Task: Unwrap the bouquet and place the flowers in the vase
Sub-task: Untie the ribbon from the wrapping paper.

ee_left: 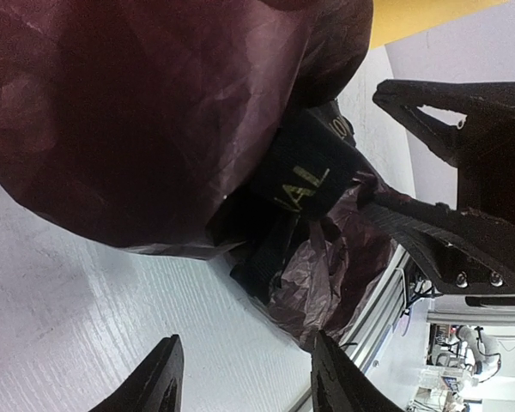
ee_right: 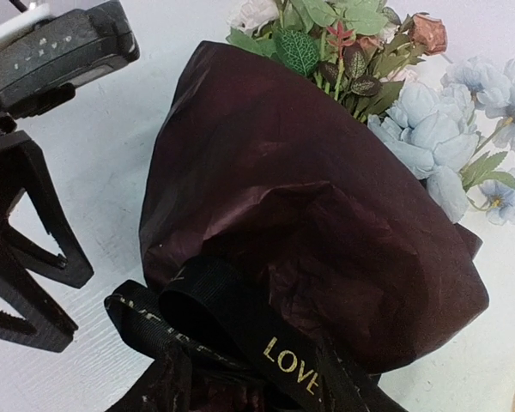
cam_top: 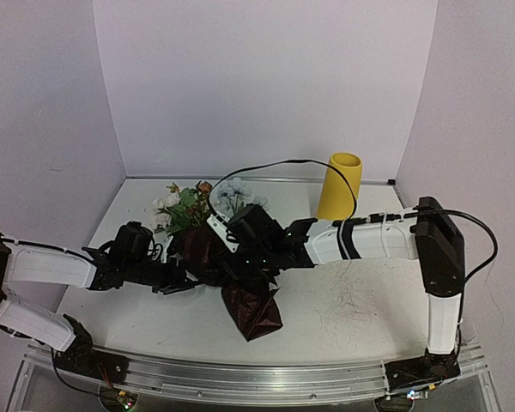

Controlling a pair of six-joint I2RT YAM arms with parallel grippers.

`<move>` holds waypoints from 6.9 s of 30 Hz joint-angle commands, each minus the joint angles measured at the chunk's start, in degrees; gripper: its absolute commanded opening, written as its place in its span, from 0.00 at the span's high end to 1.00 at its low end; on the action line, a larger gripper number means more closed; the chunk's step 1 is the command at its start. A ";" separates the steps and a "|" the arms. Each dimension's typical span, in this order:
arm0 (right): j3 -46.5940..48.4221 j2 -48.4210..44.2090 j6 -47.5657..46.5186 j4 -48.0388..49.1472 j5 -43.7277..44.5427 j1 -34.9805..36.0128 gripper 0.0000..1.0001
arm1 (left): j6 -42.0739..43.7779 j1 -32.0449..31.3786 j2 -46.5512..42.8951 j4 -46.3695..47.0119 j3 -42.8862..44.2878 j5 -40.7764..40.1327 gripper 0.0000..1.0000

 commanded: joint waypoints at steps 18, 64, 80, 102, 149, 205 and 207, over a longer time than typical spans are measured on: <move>-3.00 -2.67 2.27 7.41 2.46 -0.01 1.00 | 0.33 -1.13 3.54 1.33 6.43 -2.60 0.56; -5.75 -11.67 17.12 7.79 -20.94 -5.94 0.67 | 16.39 -4.29 -0.50 -3.07 16.23 -16.77 0.29; -17.25 -16.47 28.22 6.84 -16.53 -12.59 0.64 | 25.90 -7.45 9.75 -7.53 23.40 -16.04 0.31; -18.40 -16.76 31.25 3.24 -10.02 -12.58 0.65 | 25.83 -8.47 26.11 -22.87 38.61 -26.20 0.48; 0.93 3.64 28.33 -3.80 1.60 -8.65 0.61 | 13.09 -9.04 3.20 -11.95 17.94 -25.33 0.95; 12.88 19.00 17.69 -11.12 1.15 -9.92 0.38 | 9.53 -9.04 1.89 -8.65 14.81 -27.68 0.98; 13.16 19.15 17.39 -11.45 1.33 -9.97 0.47 | 9.53 -9.05 1.74 -8.65 14.67 -27.66 0.98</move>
